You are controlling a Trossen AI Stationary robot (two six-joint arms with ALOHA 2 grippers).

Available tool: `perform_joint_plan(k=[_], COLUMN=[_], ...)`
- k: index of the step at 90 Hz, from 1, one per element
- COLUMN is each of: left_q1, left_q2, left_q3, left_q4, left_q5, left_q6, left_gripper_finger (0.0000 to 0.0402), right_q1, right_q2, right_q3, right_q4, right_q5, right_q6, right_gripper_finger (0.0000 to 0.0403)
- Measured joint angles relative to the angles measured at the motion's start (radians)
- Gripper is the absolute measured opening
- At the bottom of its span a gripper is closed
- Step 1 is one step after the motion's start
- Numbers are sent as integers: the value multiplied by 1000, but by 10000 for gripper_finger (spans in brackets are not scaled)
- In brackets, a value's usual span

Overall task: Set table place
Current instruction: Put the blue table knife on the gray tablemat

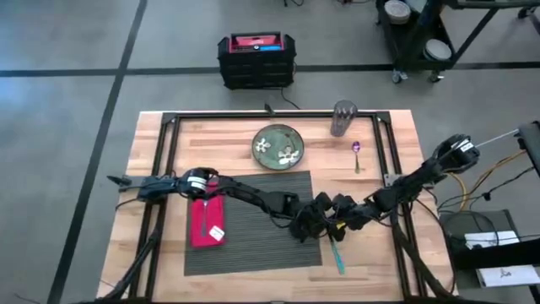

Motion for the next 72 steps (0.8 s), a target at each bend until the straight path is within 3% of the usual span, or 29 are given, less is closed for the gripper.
perform_joint_plan(k=[13,31,39,72], left_q1=[-1,-2,-2,-1], left_q2=[0,0,-2,-32], left_q3=[3,7,8,2], left_q4=[3,29,41,51], left_q5=[-3,3,4,-9], left_q6=[-6,-13,-17,-41], left_gripper_finger=[75,75,75,75], right_q1=[0,1,11,14], right_q2=[-38,-161,-191,-124], right_q3=[0,59,76,80], right_q4=[-33,-308,-412,-343], right_q5=[-11,-132,-125,-76], right_q6=[-27,16,47,107], right_gripper_finger=[0,0,0,0])
